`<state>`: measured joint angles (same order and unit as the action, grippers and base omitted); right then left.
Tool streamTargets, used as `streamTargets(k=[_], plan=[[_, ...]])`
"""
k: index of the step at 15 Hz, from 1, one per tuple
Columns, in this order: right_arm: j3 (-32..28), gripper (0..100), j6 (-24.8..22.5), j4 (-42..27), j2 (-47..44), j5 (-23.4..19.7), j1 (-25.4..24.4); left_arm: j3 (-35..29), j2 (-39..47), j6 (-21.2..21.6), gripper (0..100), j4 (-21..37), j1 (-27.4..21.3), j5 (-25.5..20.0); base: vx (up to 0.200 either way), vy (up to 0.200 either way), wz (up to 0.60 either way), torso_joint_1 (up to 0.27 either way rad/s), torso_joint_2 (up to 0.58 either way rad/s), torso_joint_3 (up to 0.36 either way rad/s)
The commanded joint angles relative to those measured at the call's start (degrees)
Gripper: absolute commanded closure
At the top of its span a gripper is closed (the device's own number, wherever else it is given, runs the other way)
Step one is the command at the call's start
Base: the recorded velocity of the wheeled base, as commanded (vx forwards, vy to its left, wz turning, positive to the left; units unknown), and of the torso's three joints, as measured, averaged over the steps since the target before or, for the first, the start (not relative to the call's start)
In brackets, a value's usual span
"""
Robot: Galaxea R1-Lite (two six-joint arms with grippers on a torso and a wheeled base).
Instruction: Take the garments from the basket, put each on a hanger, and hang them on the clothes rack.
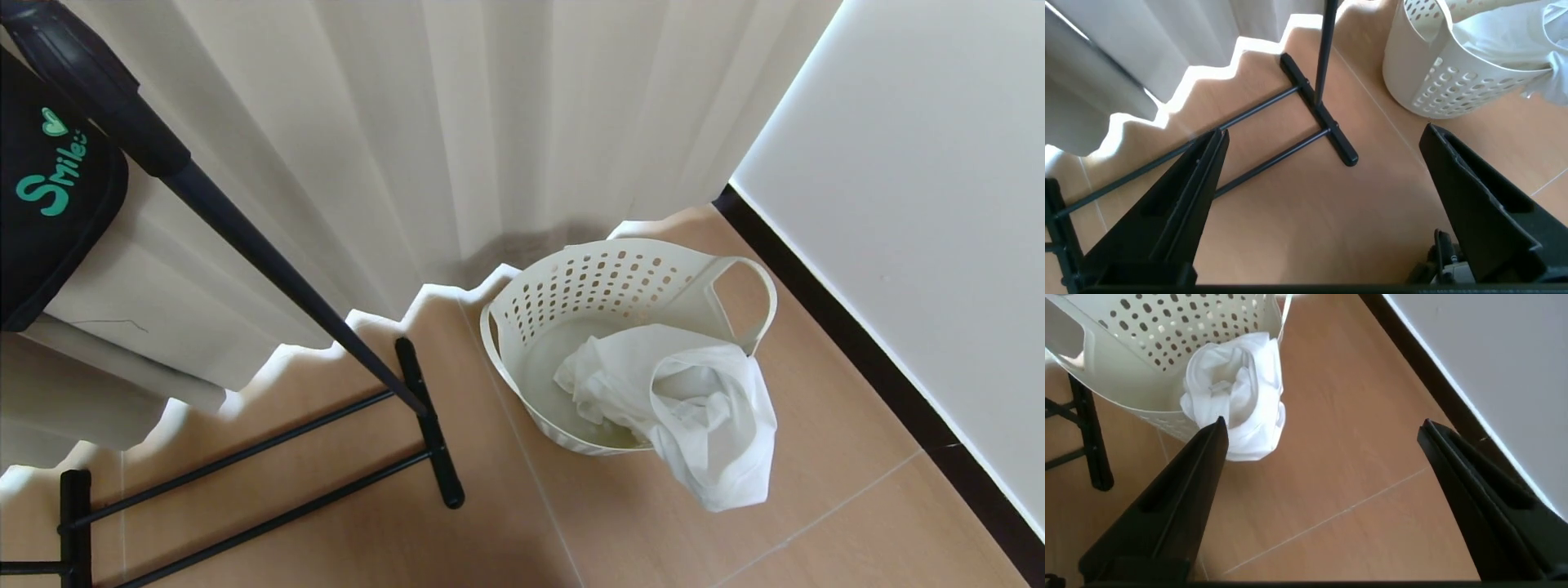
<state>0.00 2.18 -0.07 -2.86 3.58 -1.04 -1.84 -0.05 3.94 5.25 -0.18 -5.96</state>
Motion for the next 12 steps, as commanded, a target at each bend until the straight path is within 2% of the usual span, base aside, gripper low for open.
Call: streamTargets(k=[1, 3, 7, 8, 9, 10, 11, 12], plan=[[-0.26, 0, -2.27, -0.98, -6.45, -1.3, -4.85, 0.0, 0.05, -0.07, 0, 0.02, 0.01, 0.07, 0.0, 0.0, 0.0, 0.0, 0.0, 0.0], [-0.44, 0, -6.66, -0.63, -13.13, -4.55, -6.35, 0.0, 0.05, -0.07, 0, 0.02, 0.01, 0.07, 0.0, 0.0, 0.0, 0.0, 0.0, 0.0], [-8.44, 0, -7.81, -0.01, -31.06, -4.9, -11.53, 0.0, 0.05, -0.16, 0, 0.02, 0.01, 0.07, 0.0, 0.0, 0.0, 0.0, 0.0, 0.0], [-10.72, 0, -8.51, 0.07, -35.98, -4.9, -14.7, 0.0, 0.05, -0.16, 0, 0.02, 0.01, 0.07, 0.0, 0.0, 0.0, 0.0, 0.0, 0.0], [-14.5, 0, -10.88, -0.28, -42.93, -4.81, -20.94, 0.0, 0.05, -0.16, 0, 0.02, 0.01, 0.07, 0.0, 0.0, 0.0, 0.0, 0.0, 0.0], [-18.19, 0, -12.82, -0.28, -49.43, -4.81, -23.49, 0.0, 0.05, -0.25, 0, 0.02, 0.01, 0.16, 0.0, 0.0, 0.0, 0.0, 0.0, 0.0], [-19.69, 0, -13.87, -0.28, -51.8, -4.9, -23.49, 0.0, 0.05, -0.33, 0, 0.02, 0.01, 0.25, 0.0, 0.0, 0.0, 0.0, 0.0, 0.0], [-26.19, 0, -20.29, -0.28, -62.09, -4.64, -23.49, 0.0, 0.05, -0.33, 0, 0.02, 0.01, 0.25, 0.0, 0.0, 0.0, 0.0, 0.0, 0.0]])
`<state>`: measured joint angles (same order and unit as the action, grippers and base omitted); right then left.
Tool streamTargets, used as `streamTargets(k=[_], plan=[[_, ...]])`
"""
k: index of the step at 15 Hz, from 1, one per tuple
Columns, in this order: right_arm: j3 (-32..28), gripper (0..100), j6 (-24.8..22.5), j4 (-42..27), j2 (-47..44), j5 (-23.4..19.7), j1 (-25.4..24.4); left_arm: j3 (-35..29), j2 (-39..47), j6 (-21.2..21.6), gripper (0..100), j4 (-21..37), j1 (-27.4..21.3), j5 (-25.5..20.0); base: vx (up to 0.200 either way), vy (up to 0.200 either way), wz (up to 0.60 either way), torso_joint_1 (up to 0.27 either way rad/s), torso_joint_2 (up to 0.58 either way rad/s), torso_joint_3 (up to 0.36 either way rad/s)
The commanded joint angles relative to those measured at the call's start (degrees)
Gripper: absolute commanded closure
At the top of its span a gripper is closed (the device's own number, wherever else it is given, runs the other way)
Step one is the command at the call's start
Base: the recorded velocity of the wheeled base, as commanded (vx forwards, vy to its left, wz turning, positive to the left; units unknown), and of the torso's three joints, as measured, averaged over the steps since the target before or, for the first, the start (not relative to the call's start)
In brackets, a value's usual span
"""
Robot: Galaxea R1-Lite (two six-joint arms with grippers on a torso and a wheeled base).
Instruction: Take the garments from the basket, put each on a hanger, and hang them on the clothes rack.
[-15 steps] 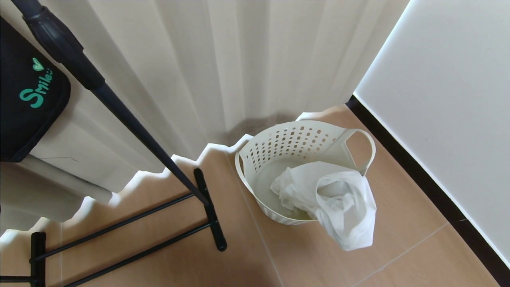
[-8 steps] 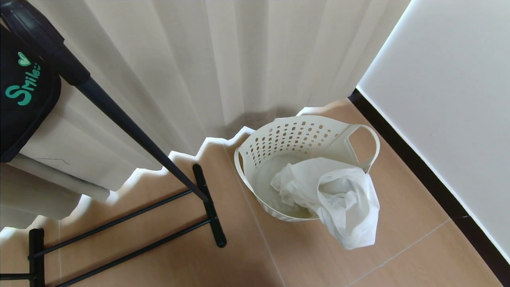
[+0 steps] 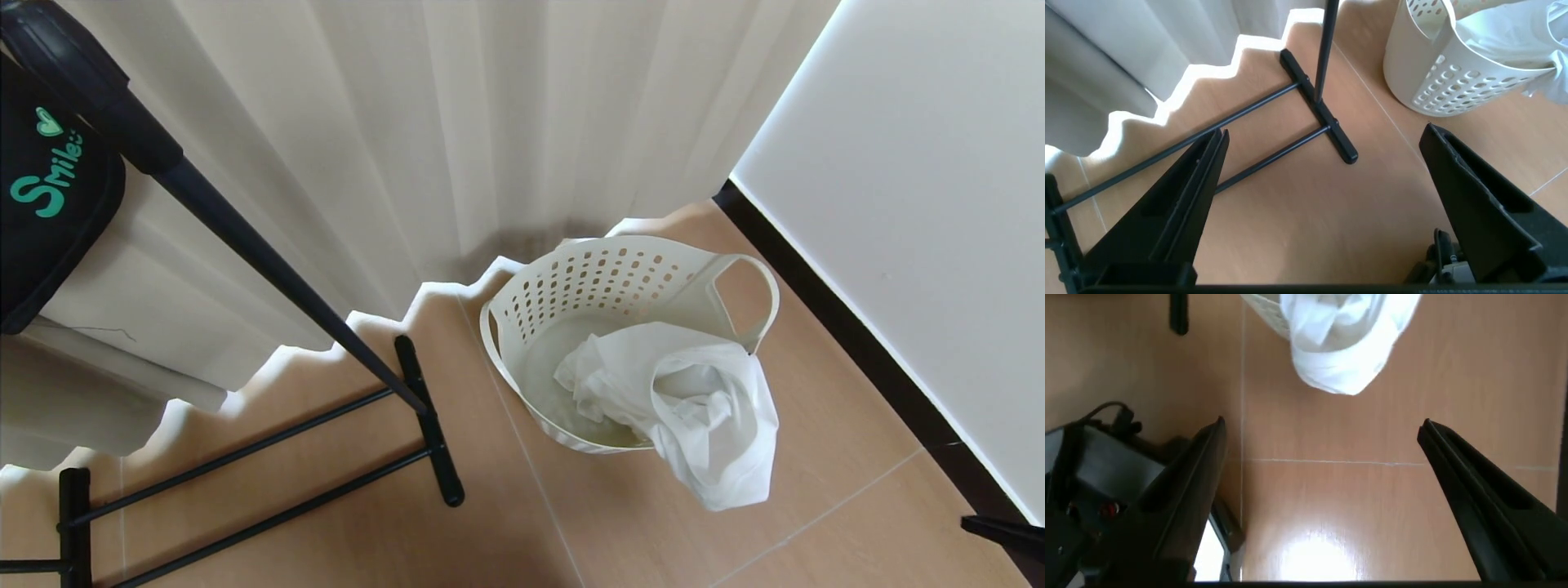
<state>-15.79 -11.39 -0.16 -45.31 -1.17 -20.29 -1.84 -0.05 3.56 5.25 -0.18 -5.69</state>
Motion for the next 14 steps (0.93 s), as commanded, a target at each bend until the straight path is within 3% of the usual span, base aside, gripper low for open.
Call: streamTargets(k=[1, 3, 5, 7, 10, 14], plan=[[-13.39, 0, -9.97, -0.11, -24.03, 0.73, -3.97, 0.0, 0.05, 0.04, 0, 0.02, 0.01, -0.02, 0.0, 0.0, 0.0, 0.0, 0.0, 0.0], [-19.72, 0, -18.15, -0.11, -32.03, 3.81, -2.83, 0.0, 0.05, 0.04, 0, 0.02, 0.01, -0.02, 0.0, 0.0, 0.0, 0.0, 0.0, 0.0], [-27.28, 0, -30.71, -0.11, -41.79, 7.67, -0.81, 0.0, 0.05, 0.04, 0, 0.02, 0.01, -0.02, 0.0, 0.0, 0.0, 0.0, 0.0, 0.0], [-31.76, 0, -39.41, 0.07, -47.41, 12.24, -0.63, 0.0, 0.05, 0.04, 0, 0.02, 0.01, -0.02, 0.0, 0.0, 0.0, 0.0, 0.0, 0.0], [-37.47, 0, -41.96, 0.16, -53.74, 15.5, -0.81, 0.0, 0.05, 0.04, 0, 0.02, 0.01, -0.02, 0.0, 0.0, 0.0, 0.0, 0.0, 0.0], [-46.35, 0, -43.28, 0.07, -62.18, 15.58, -0.81, 0.0, 0.05, 0.04, 0, 0.02, 0.01, -0.02, 0.0, 0.0, 0.0, 0.0, 0.0, 0.0]])
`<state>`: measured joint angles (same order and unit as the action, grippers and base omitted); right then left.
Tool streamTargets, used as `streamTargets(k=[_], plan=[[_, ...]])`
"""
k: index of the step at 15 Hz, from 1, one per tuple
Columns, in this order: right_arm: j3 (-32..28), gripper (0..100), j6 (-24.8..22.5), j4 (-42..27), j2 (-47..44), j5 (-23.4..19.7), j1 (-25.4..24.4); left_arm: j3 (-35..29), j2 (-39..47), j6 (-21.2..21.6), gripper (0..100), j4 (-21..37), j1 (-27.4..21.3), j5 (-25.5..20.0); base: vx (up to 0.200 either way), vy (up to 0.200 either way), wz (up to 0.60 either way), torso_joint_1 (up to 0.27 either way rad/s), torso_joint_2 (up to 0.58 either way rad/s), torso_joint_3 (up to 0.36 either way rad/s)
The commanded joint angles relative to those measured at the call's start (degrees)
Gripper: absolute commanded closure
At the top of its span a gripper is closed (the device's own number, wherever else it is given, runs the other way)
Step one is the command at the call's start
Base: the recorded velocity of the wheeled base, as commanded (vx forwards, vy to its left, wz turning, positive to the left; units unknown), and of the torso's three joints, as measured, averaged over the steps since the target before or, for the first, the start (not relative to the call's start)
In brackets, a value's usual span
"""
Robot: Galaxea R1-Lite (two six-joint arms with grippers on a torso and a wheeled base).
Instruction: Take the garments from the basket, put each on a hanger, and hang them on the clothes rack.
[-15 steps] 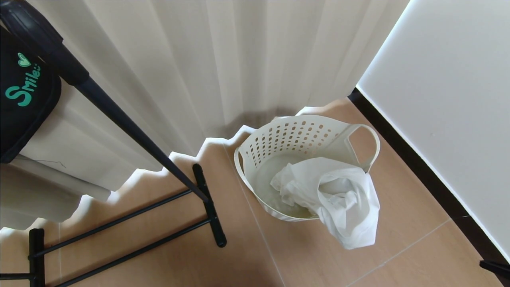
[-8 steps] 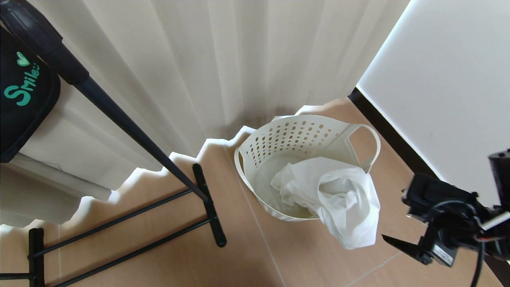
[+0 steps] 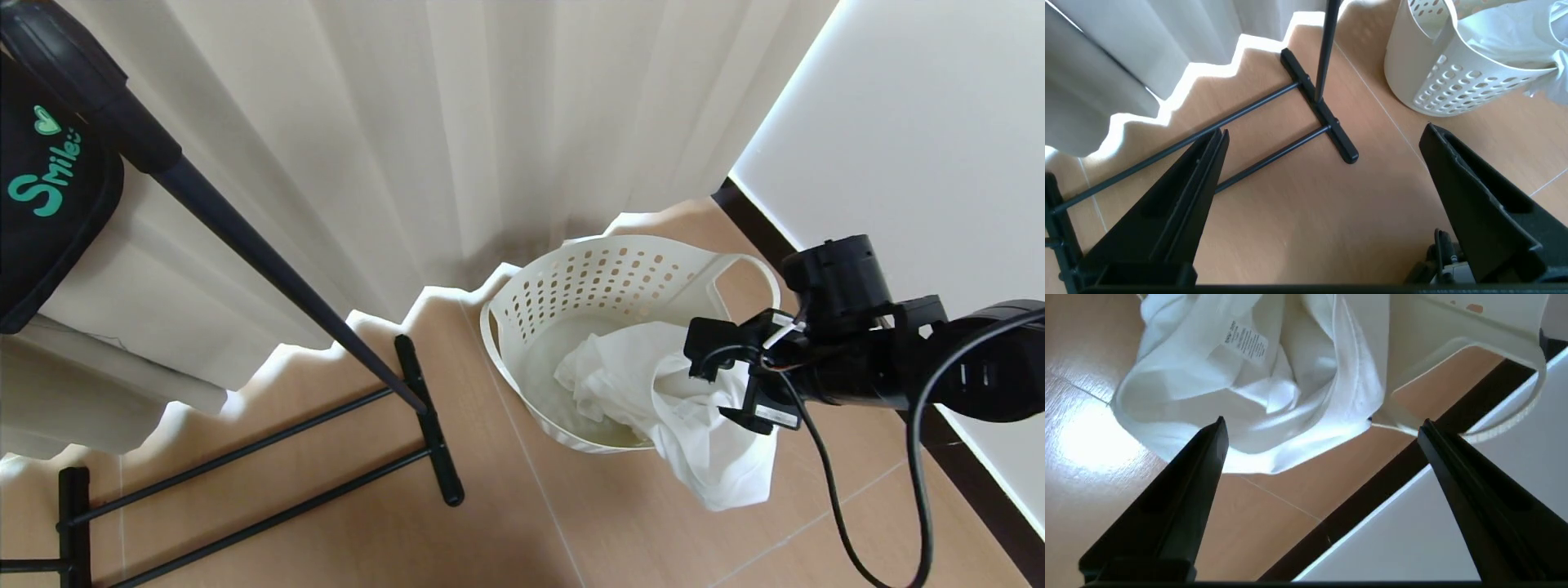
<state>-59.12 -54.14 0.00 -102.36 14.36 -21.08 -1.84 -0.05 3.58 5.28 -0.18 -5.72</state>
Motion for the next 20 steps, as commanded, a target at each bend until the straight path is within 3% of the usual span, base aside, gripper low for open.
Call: streamTargets(k=[1, 10, 20], plan=[[-4.33, 0, -1.14, -0.09, -6.53, 0.14, -0.02, 0.0, 0.05, 0.02, 0, -0.01, 0.01, 0.0, 0.0, 0.0, 0.0, 0.0, 0.0, 0.0], [-16.64, 0, -3.34, -0.09, -17.43, 2.16, 0.07, 0.0, 0.05, 0.02, 0, -0.01, 0.01, 0.0, 0.0, 0.0, 0.0, 0.0, 0.0, 0.0], [-23.67, 0, -4.57, 0.0, -24.11, 2.25, 0.25, 0.0, 0.05, 0.02, 0, -0.01, 0.01, 0.0, 0.0, 0.0, 0.0, 0.0, 0.0, 0.0]])
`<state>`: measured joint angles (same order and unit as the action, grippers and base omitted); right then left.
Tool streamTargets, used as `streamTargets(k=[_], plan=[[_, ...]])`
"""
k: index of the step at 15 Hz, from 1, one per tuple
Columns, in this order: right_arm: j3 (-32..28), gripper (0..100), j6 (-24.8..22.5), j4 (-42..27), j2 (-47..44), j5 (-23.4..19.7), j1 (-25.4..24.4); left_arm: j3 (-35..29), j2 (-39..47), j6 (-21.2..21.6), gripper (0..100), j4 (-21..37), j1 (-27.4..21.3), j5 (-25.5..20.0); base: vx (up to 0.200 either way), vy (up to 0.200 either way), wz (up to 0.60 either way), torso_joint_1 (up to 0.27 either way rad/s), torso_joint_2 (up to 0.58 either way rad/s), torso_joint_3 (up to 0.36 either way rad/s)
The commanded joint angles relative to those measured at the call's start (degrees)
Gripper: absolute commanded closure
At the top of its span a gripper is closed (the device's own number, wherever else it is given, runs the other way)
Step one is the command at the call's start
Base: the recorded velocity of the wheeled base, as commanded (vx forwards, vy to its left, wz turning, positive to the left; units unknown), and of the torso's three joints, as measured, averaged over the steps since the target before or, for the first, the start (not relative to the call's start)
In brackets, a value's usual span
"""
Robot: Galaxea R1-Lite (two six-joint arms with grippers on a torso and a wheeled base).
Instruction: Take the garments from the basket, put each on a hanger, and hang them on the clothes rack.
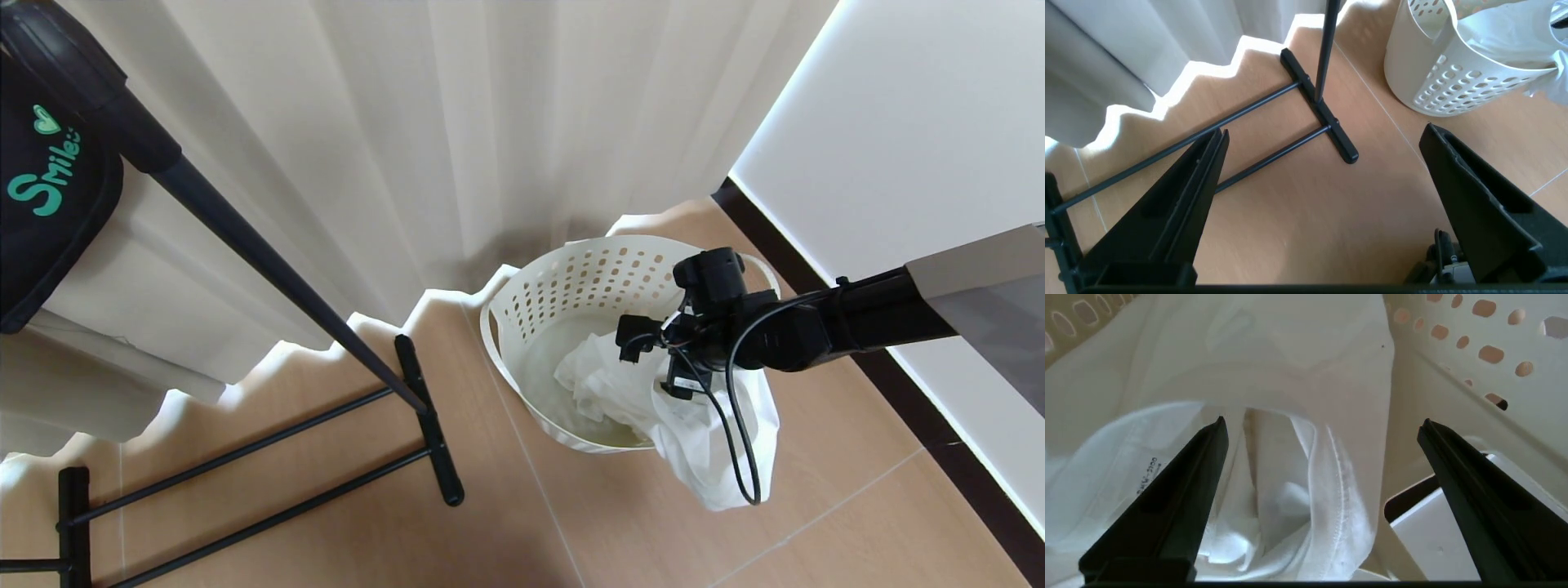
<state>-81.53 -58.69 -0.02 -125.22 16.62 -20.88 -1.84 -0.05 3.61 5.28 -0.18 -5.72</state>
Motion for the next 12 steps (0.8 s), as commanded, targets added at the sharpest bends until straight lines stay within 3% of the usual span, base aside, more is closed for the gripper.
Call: streamTargets(k=[1, 12], plan=[[-1.97, 0, -0.03, 0.02, -1.6, 0.0, 0.05, 0.0, 0.05, 0.0, 0, -0.01, 0.01, 0.0, 0.0, 0.0, 0.0, 0.0, 0.0, 0.0], [-8.82, 0, 0.24, 0.11, -6.35, -0.18, 0.05, 0.0, 0.05, 0.0, 0, -0.01, 0.01, 0.0, 0.0, 0.0, 0.0, 0.0, 0.0, 0.0]])
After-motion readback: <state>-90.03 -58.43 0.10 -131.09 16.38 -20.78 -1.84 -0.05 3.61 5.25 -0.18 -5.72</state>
